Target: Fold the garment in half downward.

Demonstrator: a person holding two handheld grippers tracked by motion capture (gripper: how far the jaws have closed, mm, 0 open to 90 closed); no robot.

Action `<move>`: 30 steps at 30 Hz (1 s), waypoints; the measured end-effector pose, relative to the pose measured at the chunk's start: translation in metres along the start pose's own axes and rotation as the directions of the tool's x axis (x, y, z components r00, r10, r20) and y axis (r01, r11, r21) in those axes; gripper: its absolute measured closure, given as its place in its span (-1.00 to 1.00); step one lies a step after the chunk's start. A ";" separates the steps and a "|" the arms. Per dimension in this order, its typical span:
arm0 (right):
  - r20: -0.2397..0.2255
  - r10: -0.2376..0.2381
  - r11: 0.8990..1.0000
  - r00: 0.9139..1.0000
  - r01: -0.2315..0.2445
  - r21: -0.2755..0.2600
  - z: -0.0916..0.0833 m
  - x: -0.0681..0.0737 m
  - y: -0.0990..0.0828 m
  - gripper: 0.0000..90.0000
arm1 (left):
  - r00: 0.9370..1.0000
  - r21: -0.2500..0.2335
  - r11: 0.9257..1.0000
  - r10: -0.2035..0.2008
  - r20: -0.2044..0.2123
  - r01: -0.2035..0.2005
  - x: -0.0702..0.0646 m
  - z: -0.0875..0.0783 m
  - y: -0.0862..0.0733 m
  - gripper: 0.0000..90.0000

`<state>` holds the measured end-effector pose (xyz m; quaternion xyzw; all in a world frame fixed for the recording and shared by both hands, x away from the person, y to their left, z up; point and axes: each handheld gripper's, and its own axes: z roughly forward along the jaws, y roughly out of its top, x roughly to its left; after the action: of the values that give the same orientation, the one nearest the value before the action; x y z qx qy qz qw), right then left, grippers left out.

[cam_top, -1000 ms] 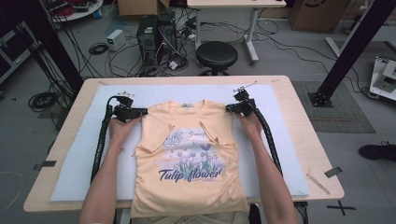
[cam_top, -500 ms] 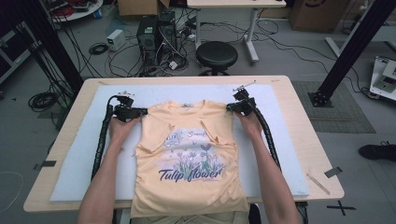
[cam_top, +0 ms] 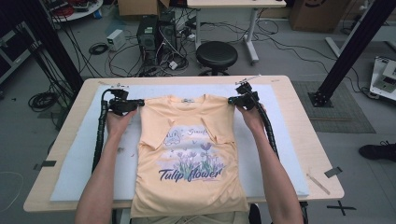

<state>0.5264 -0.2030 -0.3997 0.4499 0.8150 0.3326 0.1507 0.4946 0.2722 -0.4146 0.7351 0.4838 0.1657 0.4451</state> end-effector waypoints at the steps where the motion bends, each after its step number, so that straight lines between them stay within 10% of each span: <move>1: 0.000 0.000 1.000 1.000 0.000 0.000 0.000 0.000 0.000 0.92 | 1.000 0.000 1.000 0.000 0.000 0.000 0.000 0.000 0.000 0.90; 12: 0.001 -0.002 1.000 1.000 0.002 0.019 0.004 0.000 0.009 0.92 | 1.000 0.060 0.998 0.000 -0.012 0.001 0.002 0.004 0.008 0.90; 22: 0.021 0.005 1.000 1.000 -0.005 0.005 -0.004 -0.011 0.028 0.91 | 0.999 -0.005 1.000 0.029 -0.024 -0.029 -0.003 -0.002 0.051 0.90; 30: 0.019 -0.017 0.999 1.000 0.018 -0.030 -0.015 -0.006 0.037 0.91 | 0.998 0.006 0.999 0.052 -0.025 -0.052 -0.007 -0.007 0.054 0.90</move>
<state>0.5453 -0.2002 -0.3639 0.4435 0.8124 0.3392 0.1681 0.5169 0.2626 -0.3659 0.7465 0.4705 0.1852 0.4325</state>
